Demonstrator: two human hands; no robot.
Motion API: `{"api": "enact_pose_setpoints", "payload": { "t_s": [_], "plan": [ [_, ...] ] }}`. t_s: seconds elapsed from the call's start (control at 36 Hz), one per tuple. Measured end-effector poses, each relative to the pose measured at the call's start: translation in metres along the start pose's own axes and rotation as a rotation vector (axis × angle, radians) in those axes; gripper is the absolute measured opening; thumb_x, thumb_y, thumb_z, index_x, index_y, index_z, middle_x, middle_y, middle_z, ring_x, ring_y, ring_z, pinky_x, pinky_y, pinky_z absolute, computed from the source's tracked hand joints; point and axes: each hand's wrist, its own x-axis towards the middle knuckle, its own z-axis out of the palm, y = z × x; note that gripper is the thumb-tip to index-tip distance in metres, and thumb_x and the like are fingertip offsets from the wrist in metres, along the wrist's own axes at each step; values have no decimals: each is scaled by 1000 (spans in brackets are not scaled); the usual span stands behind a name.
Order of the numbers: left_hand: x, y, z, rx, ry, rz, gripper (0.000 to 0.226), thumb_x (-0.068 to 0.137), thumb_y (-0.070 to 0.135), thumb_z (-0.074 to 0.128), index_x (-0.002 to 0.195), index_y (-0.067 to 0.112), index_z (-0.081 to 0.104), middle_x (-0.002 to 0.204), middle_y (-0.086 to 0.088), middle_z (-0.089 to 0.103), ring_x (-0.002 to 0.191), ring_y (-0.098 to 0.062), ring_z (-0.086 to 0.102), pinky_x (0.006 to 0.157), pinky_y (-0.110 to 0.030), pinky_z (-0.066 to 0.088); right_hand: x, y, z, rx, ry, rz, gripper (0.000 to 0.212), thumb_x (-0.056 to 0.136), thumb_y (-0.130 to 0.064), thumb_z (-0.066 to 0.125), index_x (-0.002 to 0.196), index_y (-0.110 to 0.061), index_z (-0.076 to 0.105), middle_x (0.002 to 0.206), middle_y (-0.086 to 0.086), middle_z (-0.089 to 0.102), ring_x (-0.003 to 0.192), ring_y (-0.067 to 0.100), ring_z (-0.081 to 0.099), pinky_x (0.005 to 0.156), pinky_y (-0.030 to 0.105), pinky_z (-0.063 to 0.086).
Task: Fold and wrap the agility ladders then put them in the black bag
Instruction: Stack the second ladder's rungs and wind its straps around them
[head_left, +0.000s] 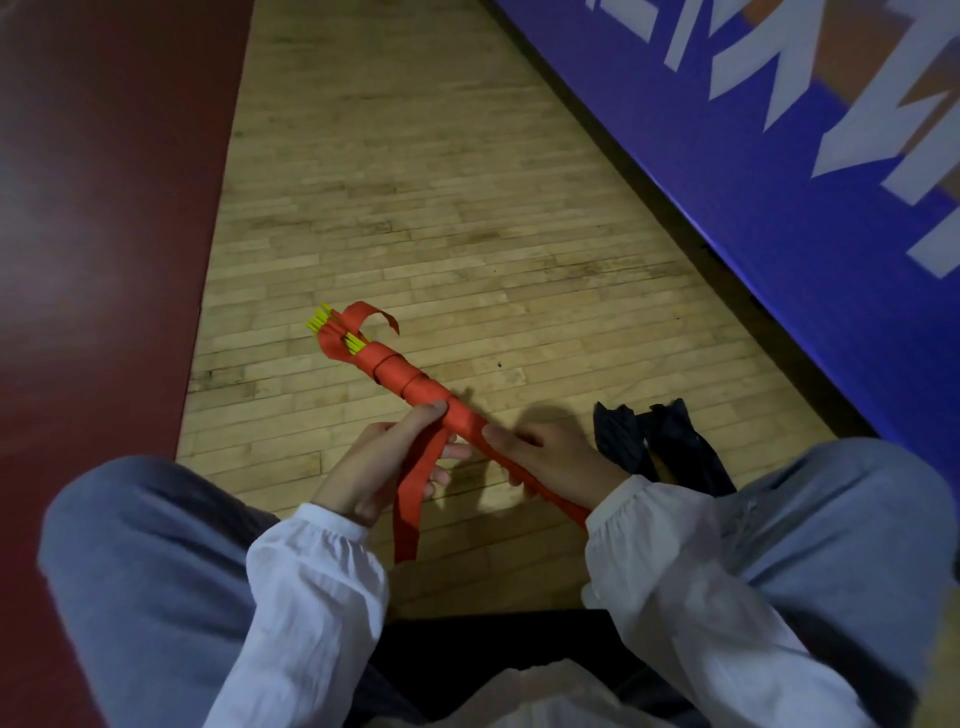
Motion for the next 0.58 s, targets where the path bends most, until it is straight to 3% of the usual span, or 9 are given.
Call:
{"api": "enact_pose_setpoints", "payload": {
  "t_s": [0.11, 0.19, 0.31, 0.42, 0.5, 0.58],
  "plan": [
    [0, -3, 3, -21, 6, 30, 36, 91, 32, 58, 99, -2, 65, 94, -20, 73, 46, -15, 59, 40, -20, 46, -1, 3, 5, -37, 60, -8, 66, 77, -71, 51, 108, -14, 61, 93, 1, 63, 87, 20, 63, 85, 42, 53],
    [0, -4, 4, -16, 47, 37, 34, 91, 28, 61, 92, -6, 65, 74, -14, 72, 43, -14, 57, 39, -19, 45, -3, 2, 7, -91, 75, -17, 54, 82, -62, 59, 114, -18, 59, 97, -5, 62, 90, 15, 63, 82, 36, 52],
    [0, -5, 6, -41, 55, 26, 26, 91, 20, 59, 85, -5, 64, 52, -11, 62, 38, -13, 54, 37, -18, 44, -4, 2, 10, -89, 64, -33, 71, 77, -56, 71, 135, -24, 45, 99, -14, 55, 92, 9, 58, 80, 28, 47],
    [0, -6, 5, -55, 68, 5, 24, 91, 17, 55, 76, -1, 63, 49, -9, 59, 35, -13, 50, 36, -16, 40, -4, 3, 7, -71, 25, -4, 65, 72, -58, 73, 122, -21, 52, 98, -10, 59, 87, 7, 60, 77, 26, 48],
    [0, -7, 4, -45, 59, -16, 26, 91, 18, 52, 72, 3, 61, 49, -8, 57, 34, -13, 46, 34, -14, 36, -4, -1, 2, -45, -38, 25, 73, 65, -70, 59, 115, -17, 57, 99, -3, 63, 87, 13, 64, 78, 31, 53],
    [-2, -8, 2, -58, 23, -33, 24, 92, 17, 50, 74, 4, 60, 49, -7, 56, 35, -12, 46, 34, -13, 36, -2, 1, -5, -33, -80, 22, 75, 65, -69, 54, 117, -16, 61, 105, 1, 65, 92, 15, 65, 86, 32, 53]
  ]
}}
